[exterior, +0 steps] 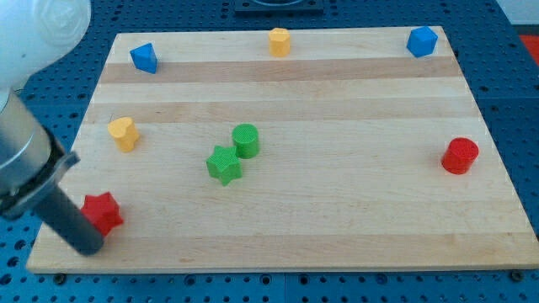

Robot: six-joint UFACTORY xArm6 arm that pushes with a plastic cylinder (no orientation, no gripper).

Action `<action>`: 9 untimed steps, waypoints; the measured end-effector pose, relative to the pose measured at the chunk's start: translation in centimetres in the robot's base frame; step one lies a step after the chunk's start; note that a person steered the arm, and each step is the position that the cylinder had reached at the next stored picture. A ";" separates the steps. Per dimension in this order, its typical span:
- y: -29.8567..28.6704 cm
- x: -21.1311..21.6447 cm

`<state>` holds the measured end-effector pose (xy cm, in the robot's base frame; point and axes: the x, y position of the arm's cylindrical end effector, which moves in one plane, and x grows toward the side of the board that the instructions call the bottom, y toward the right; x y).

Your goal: Slightly move red star to the right

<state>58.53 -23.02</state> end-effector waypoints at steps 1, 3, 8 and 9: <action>0.0 -3.7; -5.0 -1.6; -0.7 -9.7; 3.4 -9.7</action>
<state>48.78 -19.64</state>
